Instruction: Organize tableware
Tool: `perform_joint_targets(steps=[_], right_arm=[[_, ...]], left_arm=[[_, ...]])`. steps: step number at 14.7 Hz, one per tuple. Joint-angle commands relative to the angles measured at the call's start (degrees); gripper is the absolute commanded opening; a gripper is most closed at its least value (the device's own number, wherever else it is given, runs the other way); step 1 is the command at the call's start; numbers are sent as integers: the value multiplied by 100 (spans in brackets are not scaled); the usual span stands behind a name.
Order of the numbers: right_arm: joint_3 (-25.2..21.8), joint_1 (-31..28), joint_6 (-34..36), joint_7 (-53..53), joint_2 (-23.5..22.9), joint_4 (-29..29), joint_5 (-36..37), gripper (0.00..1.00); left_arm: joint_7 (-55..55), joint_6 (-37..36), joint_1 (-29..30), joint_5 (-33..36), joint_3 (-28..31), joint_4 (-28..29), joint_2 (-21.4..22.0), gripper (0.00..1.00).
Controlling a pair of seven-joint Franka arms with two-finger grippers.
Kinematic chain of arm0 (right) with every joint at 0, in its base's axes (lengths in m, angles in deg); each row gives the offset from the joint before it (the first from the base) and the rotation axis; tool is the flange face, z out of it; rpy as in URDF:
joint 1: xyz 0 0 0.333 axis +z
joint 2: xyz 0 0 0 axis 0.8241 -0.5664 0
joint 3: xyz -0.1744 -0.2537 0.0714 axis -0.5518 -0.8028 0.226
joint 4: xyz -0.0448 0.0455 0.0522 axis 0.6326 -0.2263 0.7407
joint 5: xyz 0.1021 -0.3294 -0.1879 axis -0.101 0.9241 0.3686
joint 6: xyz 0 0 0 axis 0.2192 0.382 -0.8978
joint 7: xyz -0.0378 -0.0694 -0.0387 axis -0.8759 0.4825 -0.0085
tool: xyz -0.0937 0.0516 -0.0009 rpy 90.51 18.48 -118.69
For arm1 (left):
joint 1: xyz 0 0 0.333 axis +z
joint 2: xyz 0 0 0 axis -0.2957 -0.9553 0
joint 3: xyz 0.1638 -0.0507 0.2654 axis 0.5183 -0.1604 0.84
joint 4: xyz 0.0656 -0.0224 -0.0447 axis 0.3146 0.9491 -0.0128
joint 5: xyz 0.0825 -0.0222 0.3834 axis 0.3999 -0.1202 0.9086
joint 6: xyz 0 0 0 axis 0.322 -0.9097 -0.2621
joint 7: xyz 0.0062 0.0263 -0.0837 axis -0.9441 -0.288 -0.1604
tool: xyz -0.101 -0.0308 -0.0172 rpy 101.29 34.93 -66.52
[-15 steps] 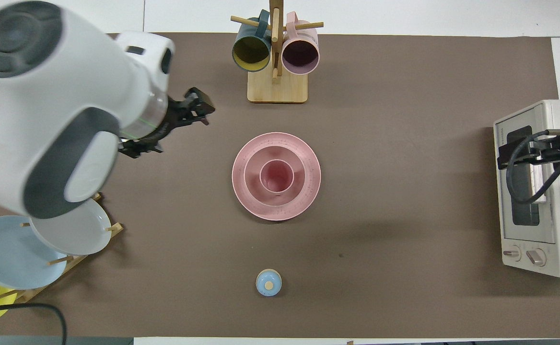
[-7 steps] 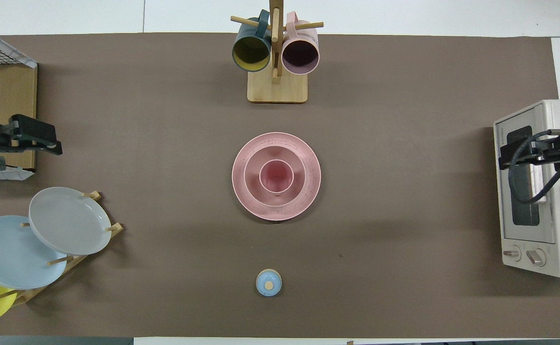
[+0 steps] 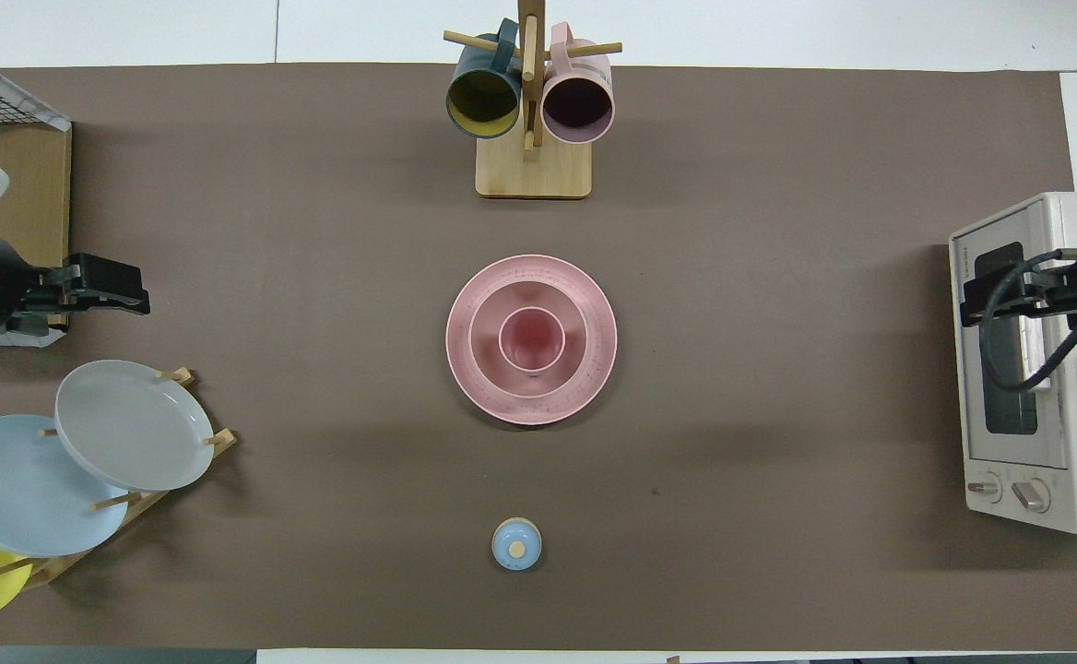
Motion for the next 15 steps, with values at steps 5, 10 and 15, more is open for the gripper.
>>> perform_joint_targets(steps=[5,10,15], right_arm=[[24,-48,-31,-83,85,-68,-90,100],[24,-48,-31,-83,85,-68,-90,100],[24,-48,-31,-83,85,-68,-90,100]], left_arm=[[158,-1243,-54,229,5,-965,-405,100],[246,-970,-2,177,-3,-929,-404,100],[431,-838,77,159,-56,-902,-395,100]])
